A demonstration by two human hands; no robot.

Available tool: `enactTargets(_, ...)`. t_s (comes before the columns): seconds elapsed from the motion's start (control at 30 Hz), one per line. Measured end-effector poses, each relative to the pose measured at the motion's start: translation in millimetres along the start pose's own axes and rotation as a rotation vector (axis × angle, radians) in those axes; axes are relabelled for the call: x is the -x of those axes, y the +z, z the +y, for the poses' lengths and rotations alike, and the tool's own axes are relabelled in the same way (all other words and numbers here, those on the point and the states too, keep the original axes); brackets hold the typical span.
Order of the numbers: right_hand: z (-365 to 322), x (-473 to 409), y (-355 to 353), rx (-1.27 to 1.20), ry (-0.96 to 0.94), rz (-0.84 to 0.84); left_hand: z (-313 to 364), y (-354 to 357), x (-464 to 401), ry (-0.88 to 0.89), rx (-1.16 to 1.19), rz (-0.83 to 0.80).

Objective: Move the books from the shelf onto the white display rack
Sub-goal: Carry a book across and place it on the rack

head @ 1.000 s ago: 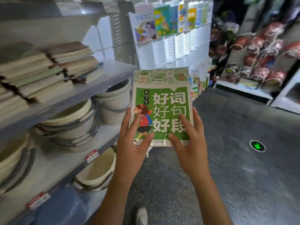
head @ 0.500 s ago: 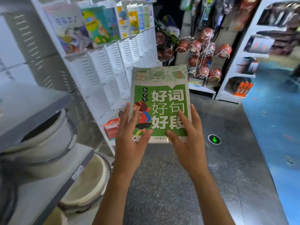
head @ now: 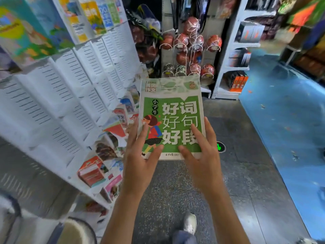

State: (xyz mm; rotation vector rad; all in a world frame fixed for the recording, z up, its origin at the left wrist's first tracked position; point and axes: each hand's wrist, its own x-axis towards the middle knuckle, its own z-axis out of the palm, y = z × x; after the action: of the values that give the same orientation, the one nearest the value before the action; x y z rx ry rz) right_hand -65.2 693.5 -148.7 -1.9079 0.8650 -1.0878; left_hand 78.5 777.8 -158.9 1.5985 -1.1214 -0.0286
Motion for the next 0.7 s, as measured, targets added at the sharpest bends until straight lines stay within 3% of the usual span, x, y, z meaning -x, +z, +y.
enactTargets(0.43,97,-295,3,0.026,-0.178,-0.053,-63,144,-245,0.025,-0.039,0.118)
enactTargets(0.7,149,-419,30,0.035,-0.19,-0.116,-114,194,-348,0.013,-0.032,0.153)
